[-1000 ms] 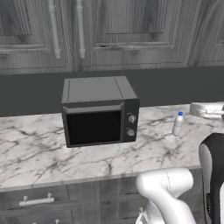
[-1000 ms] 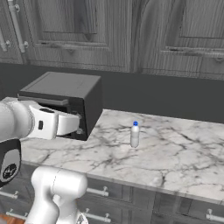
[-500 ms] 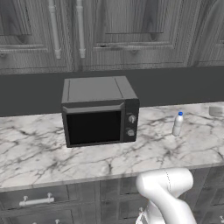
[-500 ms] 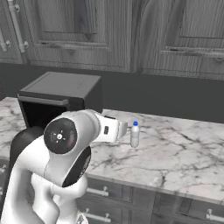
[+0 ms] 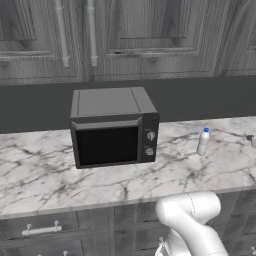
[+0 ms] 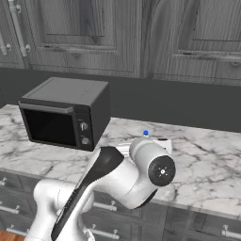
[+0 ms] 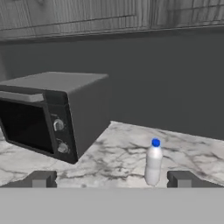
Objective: Take the bottled waters from the counter and place them in the freezer to freeze. Close the freezer door after placing the bottles.
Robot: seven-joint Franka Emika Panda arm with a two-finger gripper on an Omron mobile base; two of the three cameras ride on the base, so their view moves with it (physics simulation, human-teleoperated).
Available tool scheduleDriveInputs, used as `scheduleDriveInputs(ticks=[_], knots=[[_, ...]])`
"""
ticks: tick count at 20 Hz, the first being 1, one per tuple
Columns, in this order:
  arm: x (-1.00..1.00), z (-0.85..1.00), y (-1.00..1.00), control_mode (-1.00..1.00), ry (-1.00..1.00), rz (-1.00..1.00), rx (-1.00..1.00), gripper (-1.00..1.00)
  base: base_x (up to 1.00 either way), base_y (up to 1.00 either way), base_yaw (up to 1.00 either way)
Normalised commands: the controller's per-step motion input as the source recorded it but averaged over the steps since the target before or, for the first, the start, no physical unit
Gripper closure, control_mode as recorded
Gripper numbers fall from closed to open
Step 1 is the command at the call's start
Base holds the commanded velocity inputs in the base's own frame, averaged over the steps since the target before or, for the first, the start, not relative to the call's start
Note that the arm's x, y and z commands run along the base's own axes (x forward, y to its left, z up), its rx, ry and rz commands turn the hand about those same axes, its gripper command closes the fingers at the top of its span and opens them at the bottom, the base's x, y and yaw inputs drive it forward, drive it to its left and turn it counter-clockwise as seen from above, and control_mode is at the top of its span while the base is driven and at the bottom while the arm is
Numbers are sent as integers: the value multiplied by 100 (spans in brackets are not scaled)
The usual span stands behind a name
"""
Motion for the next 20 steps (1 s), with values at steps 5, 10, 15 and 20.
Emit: scheduleDriveInputs(ticks=[5, 10, 15, 20], knots=[[36, -82, -43, -100, 0, 36, -8, -100, 0, 0, 0], [40, -50, -6, -100, 2, 8, -7, -100, 0, 0, 0], [49, -12, -3, -100, 0, 0, 0, -100, 0, 0, 0], [55, -33, 0, -100, -1, 5, 0, -100, 0, 0, 0]])
